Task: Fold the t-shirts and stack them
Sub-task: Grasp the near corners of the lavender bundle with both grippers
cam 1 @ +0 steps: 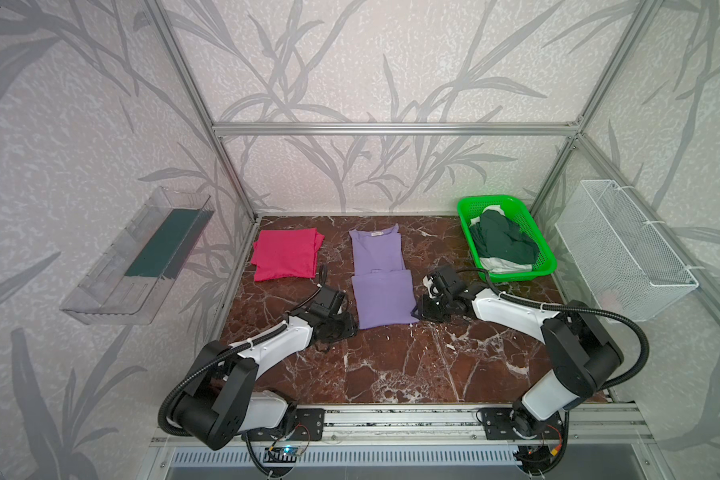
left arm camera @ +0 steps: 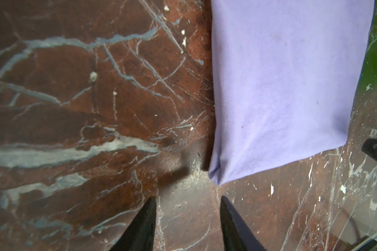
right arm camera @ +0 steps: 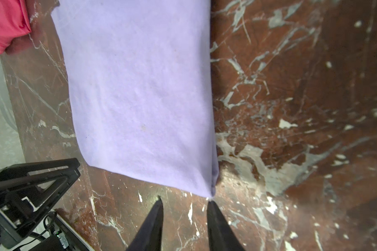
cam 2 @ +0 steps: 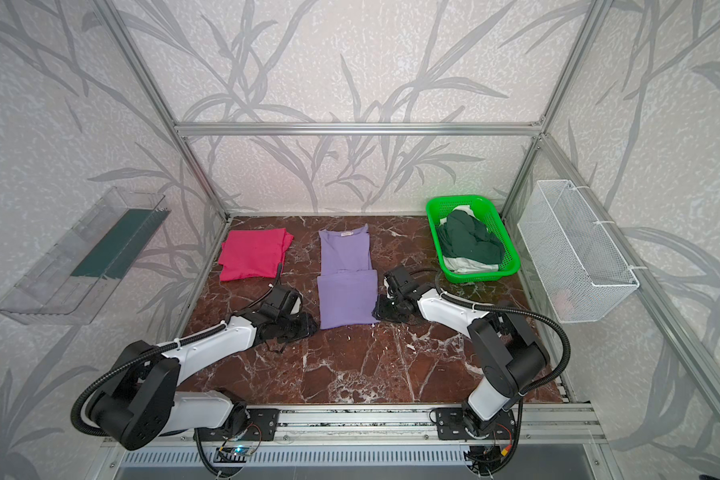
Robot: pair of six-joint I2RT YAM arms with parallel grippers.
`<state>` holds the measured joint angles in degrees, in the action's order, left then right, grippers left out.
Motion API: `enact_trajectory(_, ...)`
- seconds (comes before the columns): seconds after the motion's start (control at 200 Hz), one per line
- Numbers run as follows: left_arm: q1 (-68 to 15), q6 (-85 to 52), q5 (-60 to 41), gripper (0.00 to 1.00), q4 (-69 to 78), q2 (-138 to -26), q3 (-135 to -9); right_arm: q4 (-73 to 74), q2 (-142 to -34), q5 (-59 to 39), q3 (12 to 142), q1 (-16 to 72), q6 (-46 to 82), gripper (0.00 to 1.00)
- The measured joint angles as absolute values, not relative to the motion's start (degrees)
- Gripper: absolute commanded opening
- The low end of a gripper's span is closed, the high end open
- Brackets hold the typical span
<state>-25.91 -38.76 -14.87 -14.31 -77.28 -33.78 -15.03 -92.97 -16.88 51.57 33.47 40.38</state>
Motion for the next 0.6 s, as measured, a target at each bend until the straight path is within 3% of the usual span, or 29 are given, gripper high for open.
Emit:
enact_trajectory(0.365,-26.85,-40.97,-16.21,0.45,-9.58,-82.43,-35.55,-15.86,-94.76,-16.58,48.8,33.34,40.45,0.36)
enact_trajectory(0.6,-26.94,-41.39,-16.23,0.36,-8.47,-84.25,-36.47,-13.61,-95.46,-16.99,48.8,33.3,40.45,0.37)
